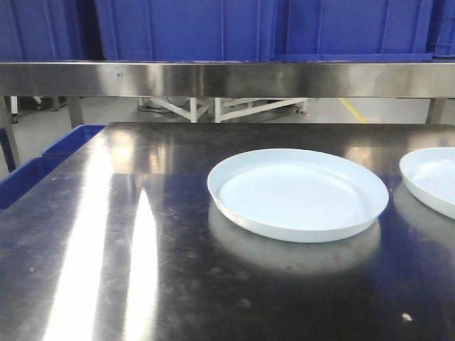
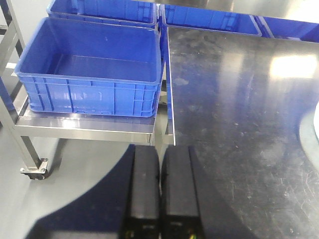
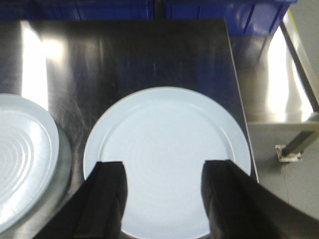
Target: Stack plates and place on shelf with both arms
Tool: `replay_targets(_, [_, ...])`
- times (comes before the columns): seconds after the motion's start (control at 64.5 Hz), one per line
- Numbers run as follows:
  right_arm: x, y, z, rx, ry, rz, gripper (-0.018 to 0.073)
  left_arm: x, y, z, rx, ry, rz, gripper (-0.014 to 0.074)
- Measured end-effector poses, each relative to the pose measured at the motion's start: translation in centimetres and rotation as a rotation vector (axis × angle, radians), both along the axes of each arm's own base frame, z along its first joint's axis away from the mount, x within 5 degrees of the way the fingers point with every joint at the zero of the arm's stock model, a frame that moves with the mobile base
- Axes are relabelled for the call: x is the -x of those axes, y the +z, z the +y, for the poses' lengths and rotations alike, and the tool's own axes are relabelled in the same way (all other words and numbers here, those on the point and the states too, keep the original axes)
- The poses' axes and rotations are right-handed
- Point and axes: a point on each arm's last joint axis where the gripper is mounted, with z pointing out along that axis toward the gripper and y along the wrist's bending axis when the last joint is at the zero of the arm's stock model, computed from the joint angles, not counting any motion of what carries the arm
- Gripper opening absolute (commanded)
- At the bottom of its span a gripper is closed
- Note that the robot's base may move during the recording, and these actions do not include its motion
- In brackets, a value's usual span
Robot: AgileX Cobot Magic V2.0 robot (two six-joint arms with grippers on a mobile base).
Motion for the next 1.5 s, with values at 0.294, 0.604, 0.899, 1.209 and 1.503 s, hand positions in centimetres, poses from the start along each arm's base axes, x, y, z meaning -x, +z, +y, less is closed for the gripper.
replay_targets(0.294, [-1.8, -1.6, 0.0, -0.003, 0.001, 0.088, 0.0474, 0.0, 0.0, 0.0, 0.0, 0.0, 0.0, 0.0087])
replay_targets(0.604, [-5.5, -2.5, -2.0, -0.009, -0.086, 0.134, 0.0474, 0.0, 0.0, 0.0, 0.001, 0.001, 0.0, 0.0087])
replay_targets(0.899, [-8.3, -4.4, -5.8, -0.027, -0.219, 0.226, 0.0473, 0.0, 0.0, 0.0, 0.001, 0.001, 0.0, 0.0087])
replay_targets(1.209, [-9.5, -7.0, -7.2, -0.046, -0.255, 0.323, 0.0473, 0.0, 0.0, 0.0, 0.001, 0.001, 0.0, 0.0087])
replay_targets(1.503, [-10.4, -8.7, -7.5, -0.055, -0.257, 0.382, 0.0473, 0.0, 0.0, 0.0, 0.001, 0.001, 0.0, 0.0087])
